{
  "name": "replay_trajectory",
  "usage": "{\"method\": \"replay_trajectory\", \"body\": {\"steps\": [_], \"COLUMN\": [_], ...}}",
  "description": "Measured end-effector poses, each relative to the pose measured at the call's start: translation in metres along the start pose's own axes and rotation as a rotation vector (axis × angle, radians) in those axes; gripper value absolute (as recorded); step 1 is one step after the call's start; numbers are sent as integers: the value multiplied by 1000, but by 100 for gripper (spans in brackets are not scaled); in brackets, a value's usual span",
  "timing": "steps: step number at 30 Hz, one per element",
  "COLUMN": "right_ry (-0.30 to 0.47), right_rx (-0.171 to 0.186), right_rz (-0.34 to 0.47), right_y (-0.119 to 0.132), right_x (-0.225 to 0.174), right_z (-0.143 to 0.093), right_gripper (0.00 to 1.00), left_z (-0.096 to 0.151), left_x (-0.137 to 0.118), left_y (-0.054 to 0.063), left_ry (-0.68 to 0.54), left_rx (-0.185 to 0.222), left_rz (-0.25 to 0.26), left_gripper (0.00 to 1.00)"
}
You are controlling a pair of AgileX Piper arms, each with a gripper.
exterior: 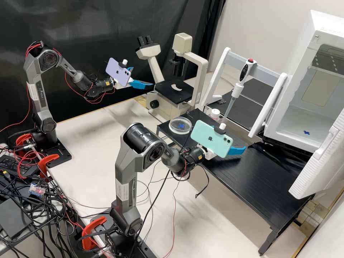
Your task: Move the petri dish to the incubator
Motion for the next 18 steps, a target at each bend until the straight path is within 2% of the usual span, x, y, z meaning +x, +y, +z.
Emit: {"method": "replay_trajectory", "body": {"steps": [11,16,18], "right_ry": [-2,12,23], "right_rx": [0,-3,12], "right_rz": [-1,10,21], "right_y": [0,4,7], "right_x": [-1,-14,-23], "right_z": [0,-4,-6], "right_gripper": [100,100,100], "left_z": [0,0,0], "left_x": [0,0,0], "left_y": [0,0,0], "left_ry": [0,0,0], "left_rx": [0,0,0], "left_rz": [0,0,0], "left_gripper": [100,100,100]}}
